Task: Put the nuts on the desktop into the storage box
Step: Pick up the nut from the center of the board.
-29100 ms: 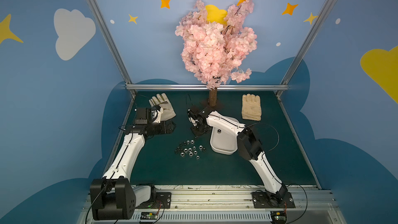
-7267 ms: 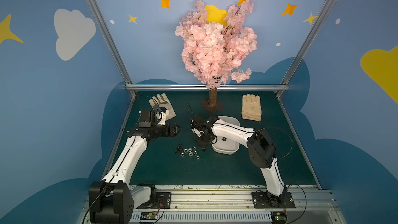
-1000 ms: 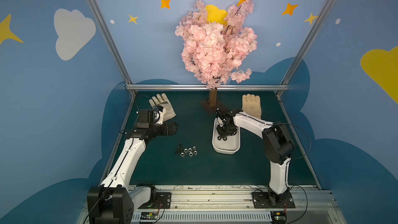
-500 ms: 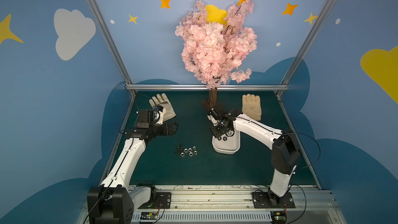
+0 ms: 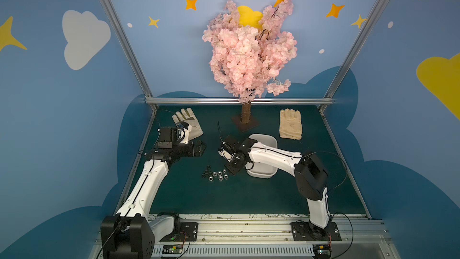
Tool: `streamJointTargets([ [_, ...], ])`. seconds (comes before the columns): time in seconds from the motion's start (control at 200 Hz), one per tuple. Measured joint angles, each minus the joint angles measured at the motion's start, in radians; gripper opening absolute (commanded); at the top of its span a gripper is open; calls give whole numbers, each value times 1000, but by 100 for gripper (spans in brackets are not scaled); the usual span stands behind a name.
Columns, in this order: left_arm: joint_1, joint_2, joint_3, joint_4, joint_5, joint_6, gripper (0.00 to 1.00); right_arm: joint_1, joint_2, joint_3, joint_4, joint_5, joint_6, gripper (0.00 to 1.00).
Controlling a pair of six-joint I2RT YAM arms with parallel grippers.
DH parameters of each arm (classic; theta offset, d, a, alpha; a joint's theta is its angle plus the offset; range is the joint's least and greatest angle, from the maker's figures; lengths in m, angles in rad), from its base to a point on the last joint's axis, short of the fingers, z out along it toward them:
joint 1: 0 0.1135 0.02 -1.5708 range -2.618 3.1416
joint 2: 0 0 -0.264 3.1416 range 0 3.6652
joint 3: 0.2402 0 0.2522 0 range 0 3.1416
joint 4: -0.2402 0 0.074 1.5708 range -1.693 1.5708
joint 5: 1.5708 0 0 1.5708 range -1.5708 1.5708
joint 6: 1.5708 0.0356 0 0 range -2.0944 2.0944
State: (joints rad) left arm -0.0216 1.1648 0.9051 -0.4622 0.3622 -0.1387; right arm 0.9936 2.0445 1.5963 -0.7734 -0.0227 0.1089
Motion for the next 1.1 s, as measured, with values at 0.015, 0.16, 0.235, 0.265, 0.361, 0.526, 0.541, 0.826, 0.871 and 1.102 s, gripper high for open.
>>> streamJointTargets([
  [0.015, 0, 0, 0, 0, 0, 0, 100, 2, 7, 3, -1, -2, -2, 55],
  [0.16, 0, 0, 0, 0, 0, 0, 100, 21, 53, 31, -9, -12, -18, 55],
  [0.235, 0, 0, 0, 0, -1, 0, 100, 33, 67, 47, -13, -17, -20, 55],
  [0.265, 0, 0, 0, 0, -1, 0, 100, 39, 72, 53, -15, -19, -20, 55],
  [0.361, 0, 0, 0, 0, -1, 0, 100, 53, 82, 65, -17, -26, -20, 55],
  [0.526, 0, 0, 0, 0, -1, 0, 100, 72, 116, 90, -24, -28, -20, 55],
  [0.541, 0, 0, 0, 0, -1, 0, 100, 73, 119, 92, -24, -28, -20, 55],
  [0.826, 0, 0, 0, -1, -8, 0, 100, 78, 150, 105, -40, -27, -22, 47],
  [0.871, 0, 0, 0, 0, -9, 0, 100, 79, 151, 105, -40, -25, -24, 43],
  [1.102, 0, 0, 0, 0, -16, 0, 100, 83, 151, 105, -39, -11, -38, 25],
])
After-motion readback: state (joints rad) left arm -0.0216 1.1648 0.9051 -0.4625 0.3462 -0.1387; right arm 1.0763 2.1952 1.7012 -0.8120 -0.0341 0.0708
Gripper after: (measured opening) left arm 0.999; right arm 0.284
